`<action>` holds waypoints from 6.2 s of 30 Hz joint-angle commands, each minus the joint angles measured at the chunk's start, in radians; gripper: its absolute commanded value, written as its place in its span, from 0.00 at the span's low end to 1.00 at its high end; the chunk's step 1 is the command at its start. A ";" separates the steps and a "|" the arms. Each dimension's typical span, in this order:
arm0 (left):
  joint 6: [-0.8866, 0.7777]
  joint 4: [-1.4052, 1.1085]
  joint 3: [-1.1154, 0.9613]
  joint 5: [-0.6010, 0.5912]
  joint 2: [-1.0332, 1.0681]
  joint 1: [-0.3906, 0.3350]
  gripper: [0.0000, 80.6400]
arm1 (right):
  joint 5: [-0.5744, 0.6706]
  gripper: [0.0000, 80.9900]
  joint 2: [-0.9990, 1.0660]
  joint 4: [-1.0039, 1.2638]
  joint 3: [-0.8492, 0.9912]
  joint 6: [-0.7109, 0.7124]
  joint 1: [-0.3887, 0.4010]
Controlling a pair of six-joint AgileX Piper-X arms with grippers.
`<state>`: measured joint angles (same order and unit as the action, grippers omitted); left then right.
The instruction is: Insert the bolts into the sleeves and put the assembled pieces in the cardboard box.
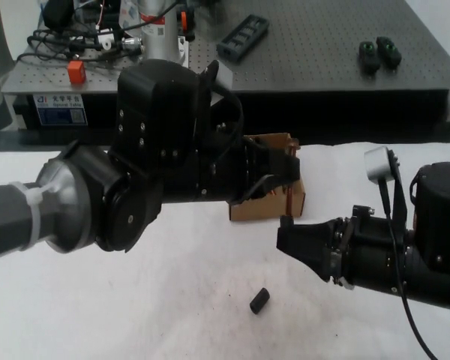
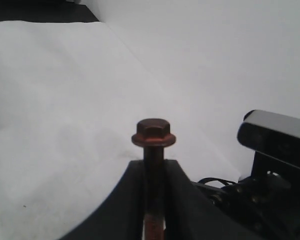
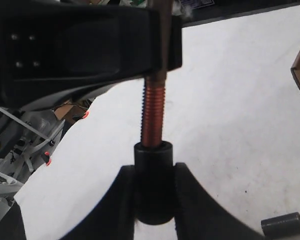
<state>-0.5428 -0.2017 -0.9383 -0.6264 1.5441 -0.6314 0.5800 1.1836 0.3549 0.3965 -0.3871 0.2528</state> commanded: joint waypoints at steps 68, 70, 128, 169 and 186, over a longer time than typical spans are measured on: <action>0.693 0.785 -0.253 0.518 0.276 -0.156 0.46 | -0.384 0.42 0.523 -1.120 1.111 0.518 -0.158; 0.715 0.851 -0.325 0.518 0.319 -0.148 0.46 | -0.387 0.42 0.447 -1.111 1.014 0.515 -0.163; 0.611 1.024 -0.013 0.484 -0.133 0.062 0.01 | -0.276 0.04 0.173 -1.050 0.199 0.324 -0.045; 0.317 1.090 -0.013 0.327 -0.424 0.062 0.01 | -0.239 0.43 0.211 -0.598 0.255 -0.742 0.034; 0.372 1.089 -0.013 0.324 -0.424 0.062 0.01 | -0.683 0.49 0.506 -1.290 0.739 0.719 0.067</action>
<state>-0.1910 0.8897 -0.9485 -0.2970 1.1307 -0.5703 -0.0919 1.6645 -0.9067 1.1194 0.2814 0.3153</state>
